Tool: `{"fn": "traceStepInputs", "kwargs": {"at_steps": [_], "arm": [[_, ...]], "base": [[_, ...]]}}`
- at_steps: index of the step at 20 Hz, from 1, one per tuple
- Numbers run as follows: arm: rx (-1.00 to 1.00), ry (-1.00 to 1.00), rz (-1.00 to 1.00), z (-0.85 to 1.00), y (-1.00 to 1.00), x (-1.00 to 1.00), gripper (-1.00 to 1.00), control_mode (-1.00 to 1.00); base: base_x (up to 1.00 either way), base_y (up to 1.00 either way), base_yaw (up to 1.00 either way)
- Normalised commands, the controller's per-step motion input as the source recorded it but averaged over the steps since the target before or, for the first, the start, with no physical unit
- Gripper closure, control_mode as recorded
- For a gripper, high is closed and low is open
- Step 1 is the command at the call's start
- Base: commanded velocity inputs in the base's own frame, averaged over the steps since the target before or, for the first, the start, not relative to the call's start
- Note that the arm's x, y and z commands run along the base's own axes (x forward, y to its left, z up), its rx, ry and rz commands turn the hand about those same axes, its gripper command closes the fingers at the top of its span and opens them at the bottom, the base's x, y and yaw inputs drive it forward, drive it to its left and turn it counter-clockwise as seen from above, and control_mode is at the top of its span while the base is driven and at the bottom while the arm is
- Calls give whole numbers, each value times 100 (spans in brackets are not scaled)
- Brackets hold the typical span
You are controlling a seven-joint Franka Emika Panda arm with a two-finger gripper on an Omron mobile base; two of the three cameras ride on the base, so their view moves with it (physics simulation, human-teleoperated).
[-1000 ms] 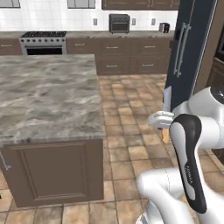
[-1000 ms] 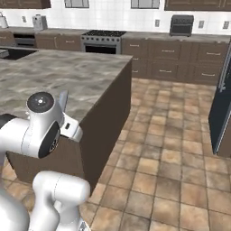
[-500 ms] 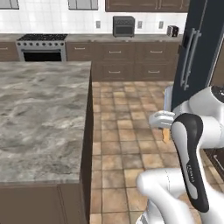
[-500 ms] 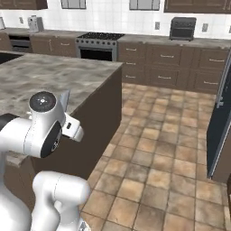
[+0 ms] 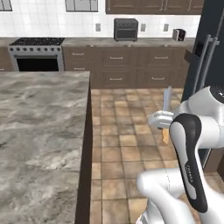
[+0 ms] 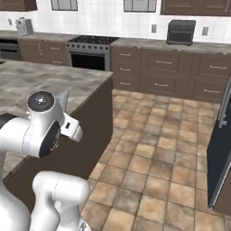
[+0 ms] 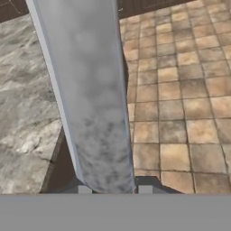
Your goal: Pick up the metallic utensils from the counter and place them in the open drawer. Make sure not to pick up any wooden utensils.
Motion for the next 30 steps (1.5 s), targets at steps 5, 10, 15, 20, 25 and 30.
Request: {"fn": "traceStepInputs", "kwargs": {"at_steps": [5,10,15,20,25,30], "arm": [[0,0,0,0,0,0,100,100],[0,0,0,0,0,0,100,100],[0,0,0,0,0,0,100,100],[0,0,0,0,0,0,100,100],[0,0,0,0,0,0,100,100],[0,0,0,0,0,0,100,100]], "base": [[100,-44,0],[100,-68,0],[100,-64,0],[100,-48,0],[100,-52,0],[100,-31,0]]}}
